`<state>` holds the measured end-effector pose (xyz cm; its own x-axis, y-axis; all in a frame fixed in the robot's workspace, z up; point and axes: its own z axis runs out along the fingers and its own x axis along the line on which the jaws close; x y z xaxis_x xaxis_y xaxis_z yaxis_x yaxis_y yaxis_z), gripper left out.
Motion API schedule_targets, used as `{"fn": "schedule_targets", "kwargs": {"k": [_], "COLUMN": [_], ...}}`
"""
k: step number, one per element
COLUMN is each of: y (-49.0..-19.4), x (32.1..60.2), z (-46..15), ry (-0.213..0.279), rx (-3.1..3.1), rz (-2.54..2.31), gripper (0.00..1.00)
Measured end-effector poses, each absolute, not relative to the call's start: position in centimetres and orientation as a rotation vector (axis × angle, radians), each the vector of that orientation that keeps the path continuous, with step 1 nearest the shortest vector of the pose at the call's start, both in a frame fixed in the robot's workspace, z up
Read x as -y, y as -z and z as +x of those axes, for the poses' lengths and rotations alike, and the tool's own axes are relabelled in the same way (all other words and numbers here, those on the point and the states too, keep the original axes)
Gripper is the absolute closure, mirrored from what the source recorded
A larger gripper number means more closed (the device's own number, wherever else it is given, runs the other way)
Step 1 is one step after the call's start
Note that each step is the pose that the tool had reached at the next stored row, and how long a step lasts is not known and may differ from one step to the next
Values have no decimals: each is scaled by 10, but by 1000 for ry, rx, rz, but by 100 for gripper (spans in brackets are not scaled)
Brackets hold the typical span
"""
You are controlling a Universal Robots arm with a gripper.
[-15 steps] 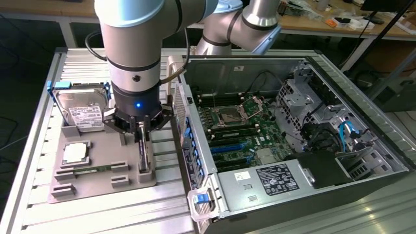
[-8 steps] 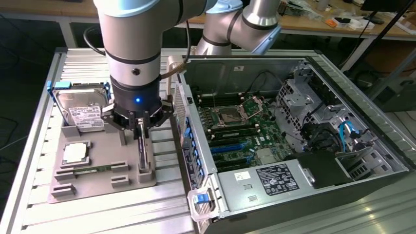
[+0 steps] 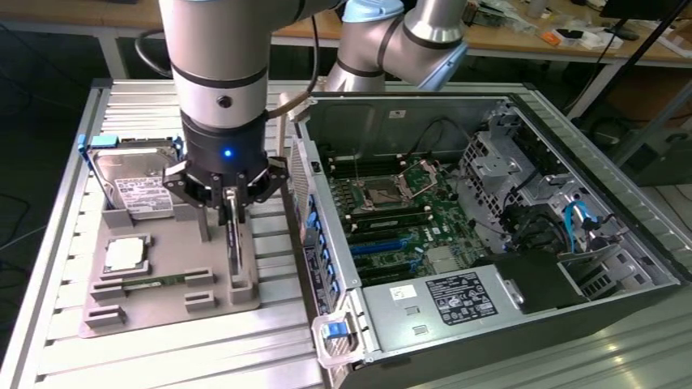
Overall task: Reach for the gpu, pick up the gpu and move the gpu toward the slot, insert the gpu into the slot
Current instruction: 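Pick up the gpu and move the gpu toward the slot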
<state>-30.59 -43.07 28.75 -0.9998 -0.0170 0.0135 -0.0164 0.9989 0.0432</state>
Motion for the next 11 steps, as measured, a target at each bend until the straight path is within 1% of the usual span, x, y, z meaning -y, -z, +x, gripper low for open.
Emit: {"fn": "schedule_targets", "kwargs": {"k": [11], "y": [-317], "x": [431], "z": [-306], "ry": [66], "rx": [3127], "rz": [26], "gripper": [73]}}
